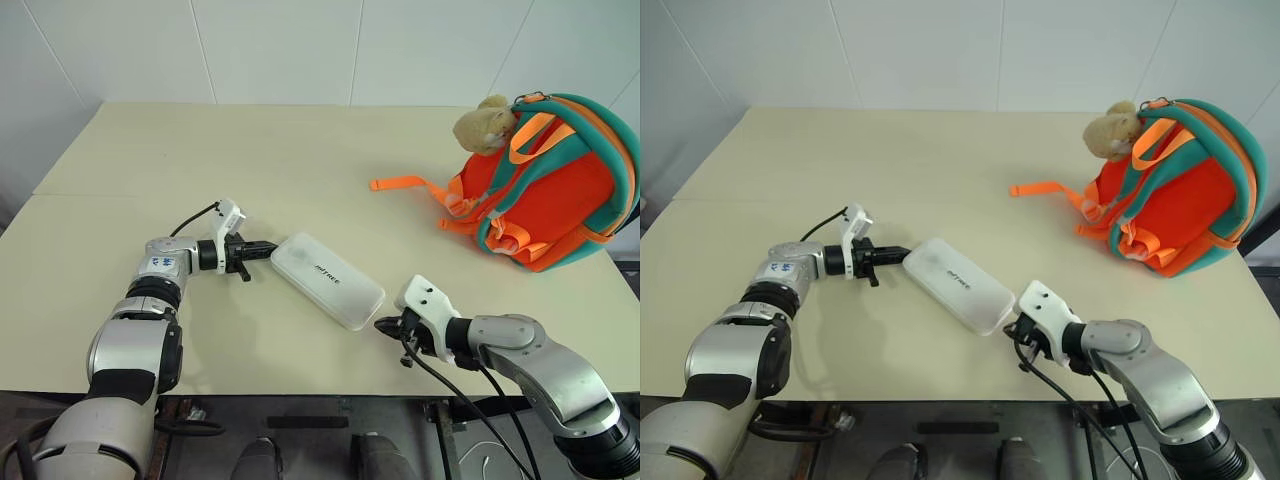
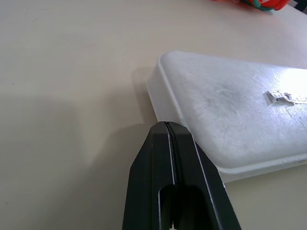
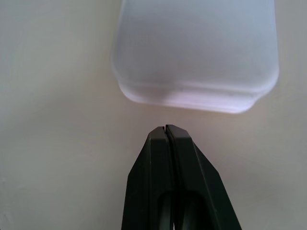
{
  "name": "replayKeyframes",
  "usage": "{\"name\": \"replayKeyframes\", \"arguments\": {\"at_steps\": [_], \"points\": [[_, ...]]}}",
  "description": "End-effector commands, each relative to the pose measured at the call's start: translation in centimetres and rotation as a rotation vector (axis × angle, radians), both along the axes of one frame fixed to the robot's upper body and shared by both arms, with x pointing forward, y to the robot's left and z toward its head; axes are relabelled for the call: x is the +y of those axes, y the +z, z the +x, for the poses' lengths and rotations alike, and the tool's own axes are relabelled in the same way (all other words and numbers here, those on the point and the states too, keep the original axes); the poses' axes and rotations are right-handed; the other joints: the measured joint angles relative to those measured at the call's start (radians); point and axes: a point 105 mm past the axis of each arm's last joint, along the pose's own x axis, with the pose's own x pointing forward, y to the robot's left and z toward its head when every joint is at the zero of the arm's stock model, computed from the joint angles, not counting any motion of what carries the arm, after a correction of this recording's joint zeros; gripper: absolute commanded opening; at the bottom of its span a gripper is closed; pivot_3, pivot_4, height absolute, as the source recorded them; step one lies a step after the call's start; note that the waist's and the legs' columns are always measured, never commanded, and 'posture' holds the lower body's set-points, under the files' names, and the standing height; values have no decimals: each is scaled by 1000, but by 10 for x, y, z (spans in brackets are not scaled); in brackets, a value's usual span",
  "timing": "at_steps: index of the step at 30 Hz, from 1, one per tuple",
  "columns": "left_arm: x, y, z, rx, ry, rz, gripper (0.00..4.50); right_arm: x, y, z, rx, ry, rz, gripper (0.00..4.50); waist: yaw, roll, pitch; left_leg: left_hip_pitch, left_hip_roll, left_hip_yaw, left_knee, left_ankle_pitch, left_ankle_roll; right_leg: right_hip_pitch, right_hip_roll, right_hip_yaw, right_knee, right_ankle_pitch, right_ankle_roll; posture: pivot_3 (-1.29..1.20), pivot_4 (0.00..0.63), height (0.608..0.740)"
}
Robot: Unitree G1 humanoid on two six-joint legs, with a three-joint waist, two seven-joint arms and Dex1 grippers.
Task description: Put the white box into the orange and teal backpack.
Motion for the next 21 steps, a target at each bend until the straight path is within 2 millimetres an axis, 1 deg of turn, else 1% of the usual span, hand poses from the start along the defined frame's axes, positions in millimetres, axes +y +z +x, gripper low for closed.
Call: {"name": "replayKeyframes", "arguments": {"at_steps": [1, 4, 8, 12, 15, 21], "points": [[-3, 10, -2, -53, -54, 3, 0, 3, 10, 3, -43, 8, 13, 44, 0, 0, 0, 0, 0, 0, 0, 0, 0, 0, 0, 0, 0, 0, 0, 0, 150, 740], [-3, 5, -8, -46, -96, 19, 0, 4, 12, 4, -48, 14, 16, 44, 0, 0, 0, 0, 0, 0, -1, 0, 0, 0, 0, 0, -1, 0, 0, 0, 150, 740], [-2, 4, -12, -44, -119, 19, 0, 2, 13, 5, -53, 19, 13, 44, 0, 0, 0, 0, 0, 0, 0, 0, 0, 0, 0, 0, 0, 0, 0, 0, 150, 740], [2, 3, -26, -36, -215, 34, 0, -4, 17, 13, -68, 31, -5, 44, -3, 0, 0, 0, 0, 0, 0, 0, 0, 0, 0, 0, 0, 0, 0, 0, 150, 740], [2, 4, -33, -33, -242, 38, 0, -5, 17, 15, -70, 46, -14, 44, -1, 0, 0, 0, 0, 0, -1, 0, 0, 0, 0, 0, 0, 0, 0, 0, 150, 740], [3, 5, -54, -24, -295, 62, 0, -8, 20, 21, -77, 90, -37, 44, -3, 0, 0, 0, 0, 0, 0, 0, 0, 0, 0, 1, 0, 0, 0, 0, 150, 740]]}}
